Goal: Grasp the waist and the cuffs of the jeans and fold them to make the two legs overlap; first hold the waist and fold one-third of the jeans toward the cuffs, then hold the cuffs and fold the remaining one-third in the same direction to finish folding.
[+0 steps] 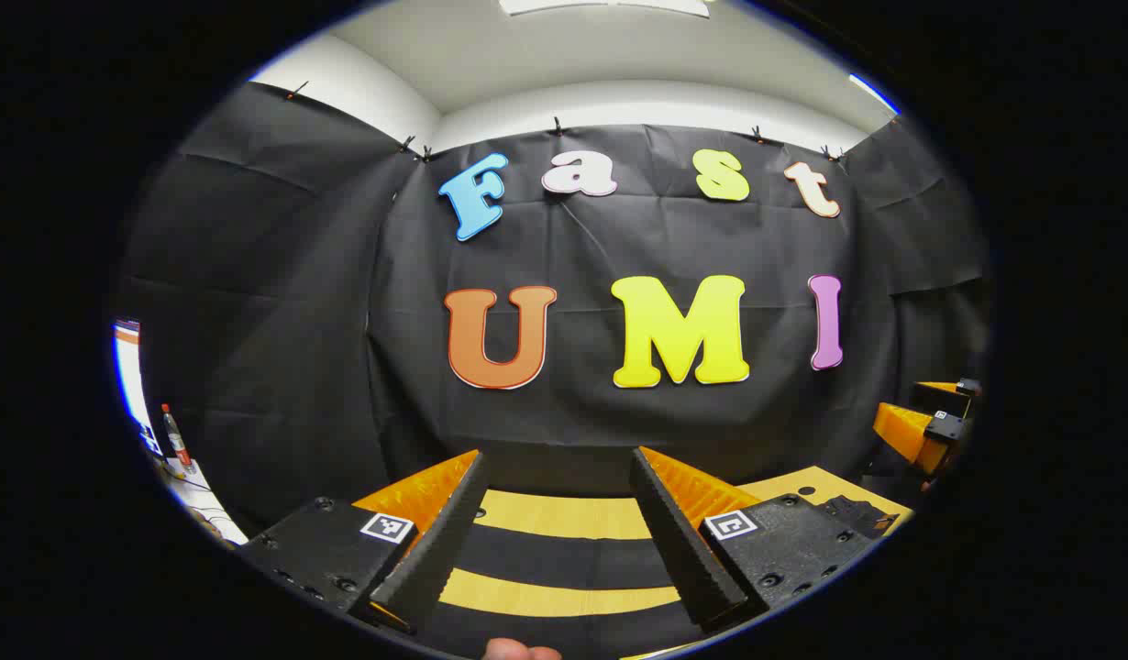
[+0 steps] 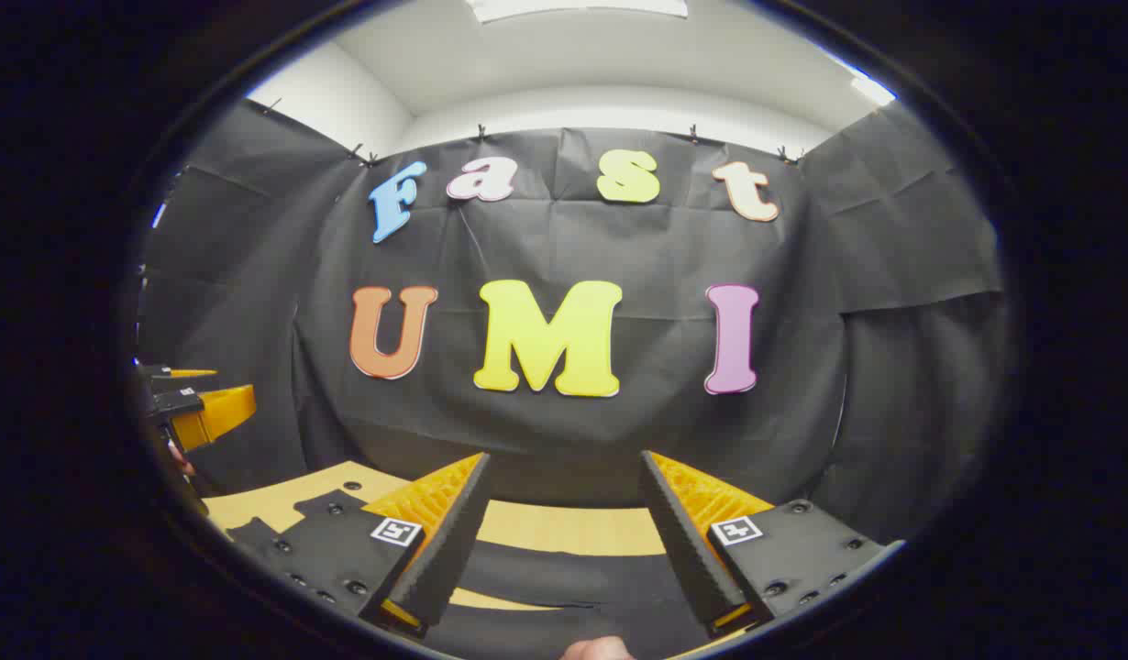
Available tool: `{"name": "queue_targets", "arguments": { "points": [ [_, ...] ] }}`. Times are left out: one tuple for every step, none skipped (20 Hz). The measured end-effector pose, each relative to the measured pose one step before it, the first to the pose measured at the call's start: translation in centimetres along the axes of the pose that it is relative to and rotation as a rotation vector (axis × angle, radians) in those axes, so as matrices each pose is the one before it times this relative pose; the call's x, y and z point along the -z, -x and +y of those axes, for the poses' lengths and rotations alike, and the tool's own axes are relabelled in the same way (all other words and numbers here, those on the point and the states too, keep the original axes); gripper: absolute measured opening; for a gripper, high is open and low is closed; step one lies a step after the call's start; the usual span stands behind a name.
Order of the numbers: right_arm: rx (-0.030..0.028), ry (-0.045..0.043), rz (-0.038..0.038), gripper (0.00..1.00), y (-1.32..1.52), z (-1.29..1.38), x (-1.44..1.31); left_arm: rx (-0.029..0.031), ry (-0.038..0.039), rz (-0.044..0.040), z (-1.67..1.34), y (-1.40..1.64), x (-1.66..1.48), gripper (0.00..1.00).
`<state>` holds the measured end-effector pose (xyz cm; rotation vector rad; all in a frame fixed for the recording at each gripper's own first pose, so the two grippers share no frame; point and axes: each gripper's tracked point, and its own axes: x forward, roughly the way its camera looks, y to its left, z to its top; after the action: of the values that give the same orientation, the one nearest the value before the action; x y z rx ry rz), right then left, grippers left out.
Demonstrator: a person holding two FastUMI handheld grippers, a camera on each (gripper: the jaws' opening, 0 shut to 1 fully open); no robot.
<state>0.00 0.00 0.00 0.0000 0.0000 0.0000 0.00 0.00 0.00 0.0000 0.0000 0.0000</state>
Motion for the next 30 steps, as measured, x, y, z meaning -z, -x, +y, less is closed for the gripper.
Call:
{"name": "queue_targets", "arguments": {
  "points": [
    [-0.00583, 0.00731, 0.00436, 0.96, -0.139, 0.478, 0.240, -0.00483, 0.00293, 0.00801, 0.248, -0.025, 0.315, 0.99],
    [-0.00609, 0.00520, -0.00075, 0.98, -0.160, 0.375, -0.110, -0.00070, 0.00154, 0.00149, 0.243, -0.076, 0.184, 0.99],
    [-0.00422, 0.00085, -0.00079, 0.96, -0.124, 0.299, -0.036, -0.00198, 0.00046, 0.00117, 0.129, -0.248, -0.051, 0.99],
    [-0.00261, 0.00159, -0.00368, 0.98, -0.091, 0.152, -0.041, 0.00105, -0.00041, -0.00368, 0.136, -0.062, -0.131, 0.99],
    [0.00033, 0.00546, -0.00327, 0.98, -0.057, 0.133, -0.081, -0.00035, -0.00151, -0.00636, 0.106, -0.160, -0.147, 0.99],
    [0.00014, 0.00257, 0.00407, 0.98, -0.024, 0.169, -0.020, 0.00215, 0.00065, -0.00259, 0.159, -0.183, -0.038, 0.99],
    [0.00381, 0.00002, 0.00798, 0.96, -0.003, 0.026, 0.321, 0.00314, -0.00066, 0.00113, 0.009, -0.101, 0.116, 0.99],
    [0.00470, -0.00407, 0.00557, 0.98, 0.032, -0.138, 0.042, -0.00269, -0.00316, 0.00760, 0.118, 0.006, 0.234, 0.99],
    [0.00491, -0.00194, 0.00291, 0.98, 0.070, -0.100, -0.005, 0.00436, 0.00220, 0.00236, -0.041, 0.099, 0.000, 0.94],
    [0.00362, -0.00049, 0.00139, 0.98, 0.074, -0.144, -0.002, 0.00073, 0.00586, 0.00248, -0.048, 0.002, -0.005, 0.99],
    [0.00288, 0.00354, 0.00072, 0.98, 0.161, -0.092, -0.101, 0.00094, 0.00596, 0.00333, 0.020, -0.167, -0.078, 0.99],
    [0.00083, 0.00256, -0.00249, 0.96, 0.142, -0.102, -0.080, 0.00470, 0.00363, 0.00399, -0.134, -0.009, 0.090, 0.99],
    [0.00071, -0.00010, -0.00266, 0.96, 0.138, -0.133, -0.131, -0.00099, -0.00010, 0.00010, -0.013, -0.017, -0.052, 0.99],
    [-0.00022, -0.00111, -0.00010, 0.96, 0.028, -0.184, -0.003, -0.00301, -0.00021, 0.00152, 0.158, 0.152, 0.058, 0.99],
    [-0.00101, -0.00158, 0.00332, 0.96, 0.073, -0.206, 0.241, -0.00643, 0.00070, 0.00285, 0.127, 0.066, 0.120, 0.99],
    [0.00017, -0.00272, 0.00401, 0.96, 0.041, -0.308, 0.183, -0.00648, 0.00147, 0.00236, 0.109, -0.009, 0.093, 0.99],
    [0.00154, -0.00224, 0.00423, 0.96, 0.078, -0.385, 0.100, -0.00517, -0.00034, 0.00533, 0.016, 0.177, 0.086, 0.99],
    [0.00106, -0.00267, 0.00382, 0.96, -0.083, -0.327, 0.142, -0.00611, -0.00345, 0.00229, -0.021, 0.133, 0.001, 0.99],
    [-0.00150, -0.00138, 0.00021, 0.96, -0.109, -0.423, 0.027, -0.00526, -0.00401, 0.00154, -0.050, 0.112, 0.051, 0.99],
    [-0.00220, 0.00129, -0.00080, 0.96, -0.054, -0.520, 0.058, -0.00448, -0.00258, 0.00025, -0.029, 0.110, 0.053, 0.99],
    [0.00100, 0.00055, -0.00156, 0.96, 0.003, -0.708, 0.148, -0.00386, -0.00232, 0.00111, -0.150, 0.170, 0.007, 0.99],
    [-0.00026, -0.00260, 0.00382, 0.96, -0.024, -0.773, 0.218, -0.00202, 0.00109, 0.00381, -0.099, 0.070, 0.207, 0.99],
    [0.00394, -0.00419, 0.01423, 0.96, -0.071, -1.001, 0.644, -0.00821, 0.00142, 0.01034, -0.012, 0.106, 0.484, 0.99],
    [0.00230, -0.00839, 0.01960, 0.96, 0.058, -1.100, 0.710, -0.01239, 0.00189, 0.02437, 0.253, 0.165, 0.835, 0.94],
    [0.00594, -0.00809, 0.01929, 0.96, 0.083, -1.315, 0.667, -0.01033, 0.00867, 0.02954, 0.179, 0.187, 0.963, 0.99],
    [0.00763, -0.00633, 0.02247, 0.96, 0.076, -1.451, 0.787, -0.01512, 0.01376, 0.03090, 0.258, 0.192, 0.964, 0.95],
    [0.01551, -0.01028, 0.02592, 0.96, -0.186, -1.680, 1.035, -0.01106, 0.01106, 0.03493, 0.463, 0.003, 1.143, 0.99],
    [0.01335, -0.02197, 0.03940, 0.96, 0.081, -1.570, 1.180, -0.00485, 0.00829, 0.05085, 0.434, 0.098, 1.524, 0.94],
    [0.02363, -0.02014, 0.03417, 0.96, -0.076, -2.021, 1.108, -0.00675, 0.00513, 0.03098, 0.639, 0.302, 1.299, 0.99],
    [0.02606, -0.01518, 0.03217, 0.96, -0.149, -2.131, 1.099, -0.01733, 0.01037, 0.04460, 1.009, 0.226, 1.392, 1.00]
  ]
}}
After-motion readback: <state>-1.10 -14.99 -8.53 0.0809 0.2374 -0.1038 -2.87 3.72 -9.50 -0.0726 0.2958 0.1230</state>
